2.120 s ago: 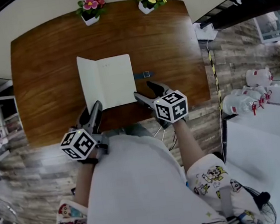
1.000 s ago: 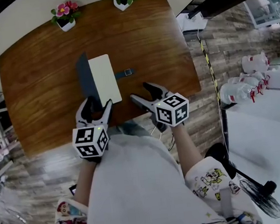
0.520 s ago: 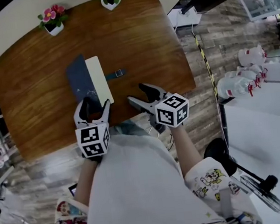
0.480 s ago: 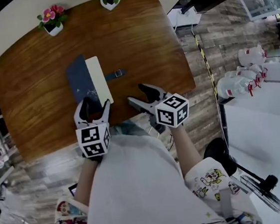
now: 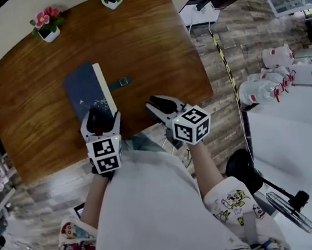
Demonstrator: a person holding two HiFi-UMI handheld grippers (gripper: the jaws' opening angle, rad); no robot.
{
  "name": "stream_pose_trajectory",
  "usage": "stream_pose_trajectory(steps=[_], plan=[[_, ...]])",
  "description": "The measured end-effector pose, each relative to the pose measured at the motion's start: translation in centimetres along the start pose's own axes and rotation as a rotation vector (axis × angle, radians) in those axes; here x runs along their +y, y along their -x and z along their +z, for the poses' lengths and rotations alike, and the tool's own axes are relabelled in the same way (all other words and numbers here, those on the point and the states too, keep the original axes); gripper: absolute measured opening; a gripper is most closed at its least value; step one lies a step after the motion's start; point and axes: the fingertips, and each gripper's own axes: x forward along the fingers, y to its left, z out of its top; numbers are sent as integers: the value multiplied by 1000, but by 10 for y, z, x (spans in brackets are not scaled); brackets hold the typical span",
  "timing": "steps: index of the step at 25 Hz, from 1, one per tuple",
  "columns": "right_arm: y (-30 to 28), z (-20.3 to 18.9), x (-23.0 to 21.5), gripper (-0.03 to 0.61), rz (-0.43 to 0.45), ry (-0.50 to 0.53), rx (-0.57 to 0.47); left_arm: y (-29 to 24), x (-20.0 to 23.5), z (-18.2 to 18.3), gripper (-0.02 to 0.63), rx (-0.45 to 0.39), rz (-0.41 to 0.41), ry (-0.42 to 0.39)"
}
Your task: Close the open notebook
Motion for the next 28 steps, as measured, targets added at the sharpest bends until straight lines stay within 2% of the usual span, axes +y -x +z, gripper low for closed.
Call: stream_pose_trajectory(steps=[9,17,28], plan=[[19,-11,-13,84,-45,-32,-2,-10,-8,-9,356,43,2,-43],[25,-13,-15,83,-69,-30,-9,-12,-11,-7,354,22,-50,32],[12,6,7,81,-58,13,-20,14,23,18,354,-55,-25,75]])
